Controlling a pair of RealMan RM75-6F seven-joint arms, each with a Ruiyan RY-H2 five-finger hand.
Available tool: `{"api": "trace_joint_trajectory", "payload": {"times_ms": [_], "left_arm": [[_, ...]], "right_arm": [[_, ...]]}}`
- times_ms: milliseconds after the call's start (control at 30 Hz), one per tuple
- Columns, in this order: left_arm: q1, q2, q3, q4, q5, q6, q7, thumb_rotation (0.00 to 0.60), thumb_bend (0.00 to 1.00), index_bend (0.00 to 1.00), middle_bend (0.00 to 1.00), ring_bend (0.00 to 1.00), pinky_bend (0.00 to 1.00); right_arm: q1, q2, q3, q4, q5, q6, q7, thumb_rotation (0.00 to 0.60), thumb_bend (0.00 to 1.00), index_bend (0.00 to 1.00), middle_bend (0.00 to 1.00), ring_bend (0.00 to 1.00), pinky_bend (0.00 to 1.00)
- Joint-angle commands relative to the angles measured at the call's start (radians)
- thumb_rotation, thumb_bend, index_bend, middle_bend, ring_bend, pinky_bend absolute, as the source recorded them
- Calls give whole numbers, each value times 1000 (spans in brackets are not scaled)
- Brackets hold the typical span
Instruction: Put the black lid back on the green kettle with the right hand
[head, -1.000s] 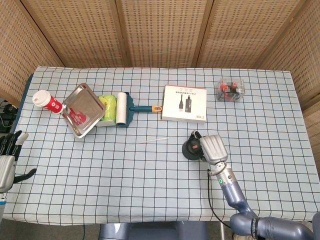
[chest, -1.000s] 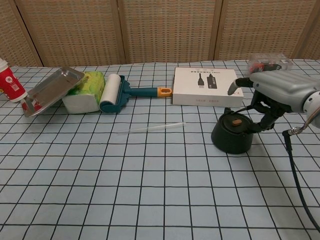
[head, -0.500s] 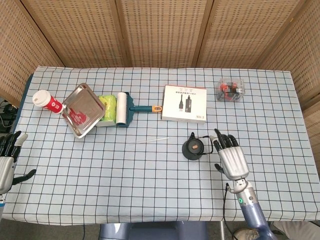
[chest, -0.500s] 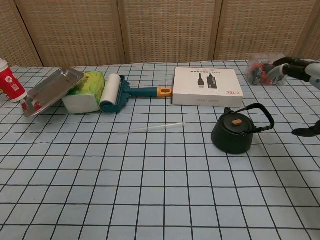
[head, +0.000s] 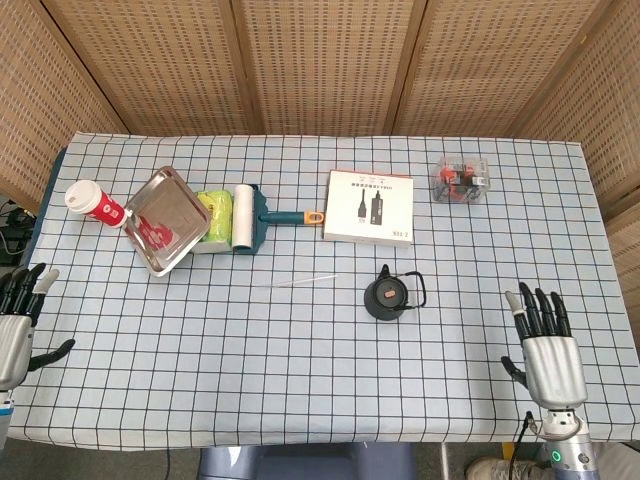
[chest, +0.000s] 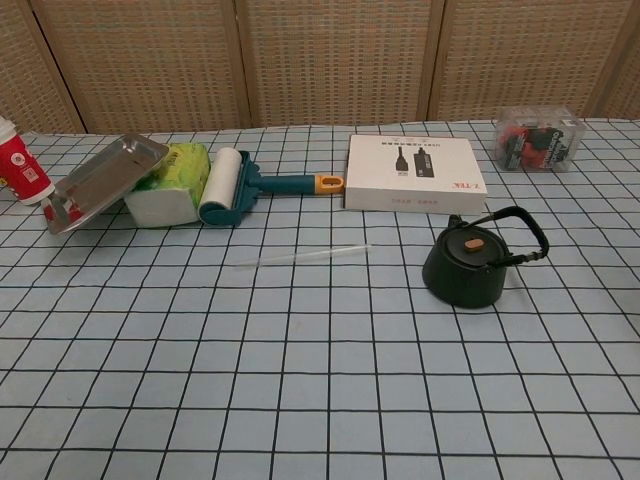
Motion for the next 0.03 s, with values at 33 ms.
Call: {"api": "trace_joint_trajectory", "payload": {"times_ms": [33], "left_arm": [[0,-1,-1,0,0,1,1,600,0,0,0,0,0]], "right_arm": [[-17,8,6,9,2,-1,22,600,266,0,0,0,0]]}}
